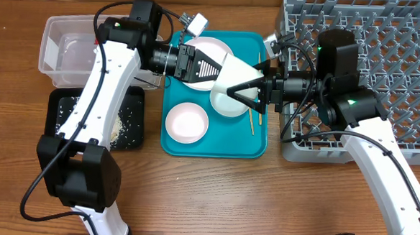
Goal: Sort waste into correct bins and load items into the dishwasher
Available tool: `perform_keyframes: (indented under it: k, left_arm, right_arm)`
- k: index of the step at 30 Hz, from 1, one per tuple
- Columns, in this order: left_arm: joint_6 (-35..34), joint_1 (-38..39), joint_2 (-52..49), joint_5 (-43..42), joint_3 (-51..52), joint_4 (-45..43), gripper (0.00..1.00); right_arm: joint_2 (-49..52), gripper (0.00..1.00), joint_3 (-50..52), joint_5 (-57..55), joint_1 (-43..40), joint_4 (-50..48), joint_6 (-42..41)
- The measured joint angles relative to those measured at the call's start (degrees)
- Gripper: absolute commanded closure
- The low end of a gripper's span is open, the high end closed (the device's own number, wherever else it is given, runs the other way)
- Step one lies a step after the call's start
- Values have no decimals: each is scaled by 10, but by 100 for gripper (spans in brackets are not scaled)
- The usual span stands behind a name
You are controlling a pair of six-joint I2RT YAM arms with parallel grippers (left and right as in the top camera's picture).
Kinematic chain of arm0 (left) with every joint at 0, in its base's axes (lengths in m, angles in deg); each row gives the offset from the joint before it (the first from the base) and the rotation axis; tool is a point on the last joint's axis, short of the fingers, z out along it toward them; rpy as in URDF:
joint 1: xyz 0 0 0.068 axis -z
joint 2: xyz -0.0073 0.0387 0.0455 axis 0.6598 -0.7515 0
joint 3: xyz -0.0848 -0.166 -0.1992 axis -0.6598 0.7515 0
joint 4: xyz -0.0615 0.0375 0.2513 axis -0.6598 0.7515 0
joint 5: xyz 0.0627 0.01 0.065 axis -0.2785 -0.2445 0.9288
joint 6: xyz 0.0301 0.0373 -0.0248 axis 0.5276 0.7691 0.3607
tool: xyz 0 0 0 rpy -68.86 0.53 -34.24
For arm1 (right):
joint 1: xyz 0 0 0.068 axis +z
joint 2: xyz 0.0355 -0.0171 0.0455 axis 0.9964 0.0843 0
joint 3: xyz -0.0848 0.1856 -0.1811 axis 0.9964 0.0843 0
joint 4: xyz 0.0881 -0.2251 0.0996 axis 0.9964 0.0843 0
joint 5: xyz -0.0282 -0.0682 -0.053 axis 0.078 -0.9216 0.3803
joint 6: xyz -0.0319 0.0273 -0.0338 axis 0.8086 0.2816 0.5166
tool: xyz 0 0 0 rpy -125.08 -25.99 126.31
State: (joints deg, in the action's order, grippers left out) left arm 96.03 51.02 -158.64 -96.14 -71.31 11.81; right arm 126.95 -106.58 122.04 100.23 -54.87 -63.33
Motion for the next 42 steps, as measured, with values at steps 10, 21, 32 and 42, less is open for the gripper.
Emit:
perform_keyframes:
  k: [10, 21, 32, 42]
  left_arm:
    - [2, 0, 0, -16, 0, -3, 96]
    - [2, 0, 0, -57, 0, -22, 96]
    - [2, -1, 0, -54, 0, -22, 96]
    - [2, -5, 0, -41, 0, -23, 96]
  right_arm:
    - [0, 27, 0, 7, -4, -24, -4]
    - [0, 27, 2, 21, -10, -102, -44]
    - [0, 22, 2, 40, -49, -127, -58]
    - [0, 14, 2, 43, -78, -127, -60]
